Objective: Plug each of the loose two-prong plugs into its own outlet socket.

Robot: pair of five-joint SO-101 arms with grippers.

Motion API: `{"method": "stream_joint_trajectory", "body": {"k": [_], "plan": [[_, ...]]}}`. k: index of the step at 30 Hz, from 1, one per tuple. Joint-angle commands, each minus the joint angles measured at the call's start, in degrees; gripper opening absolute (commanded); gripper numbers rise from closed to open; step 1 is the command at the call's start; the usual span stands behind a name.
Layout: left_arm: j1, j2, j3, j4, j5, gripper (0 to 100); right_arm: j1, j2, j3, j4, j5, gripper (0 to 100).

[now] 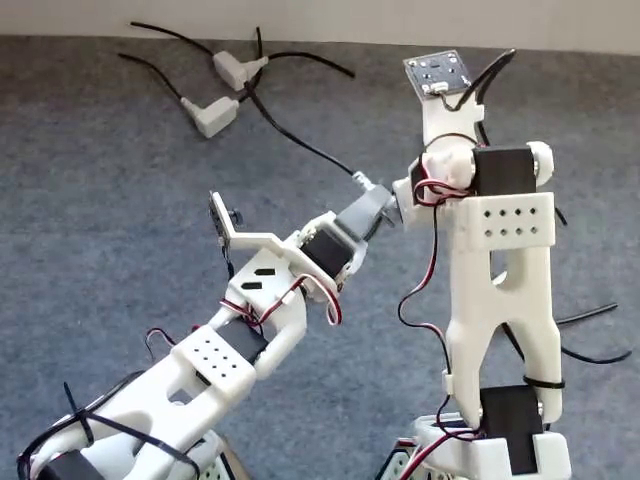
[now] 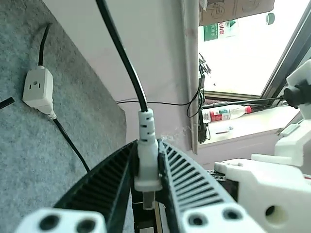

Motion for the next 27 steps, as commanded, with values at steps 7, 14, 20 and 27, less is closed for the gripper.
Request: {"method": "stream_joint_trajectory", "body": {"k": [7,14,20,27], "plan": [[2.9,-1.7,-0.3,-1.2,0.2,1,-0.9,-2.2,-0.6,-2.4,7.0,0.8],[4.3,-11.9,2.7,-0.9,0.2,1,-1.1,-2.2,-0.3,-4.0,15.6,0.8],[3.9,-23.4,7.9,-0.8,0.1,1,-0.7,-2.8,-0.8,-6.0,13.7,0.8],[-2.2,-21.9,4.4,3.3,0.0,1,0.1,-7.3,-5.1,-1.0,14.2,0.8]]}}
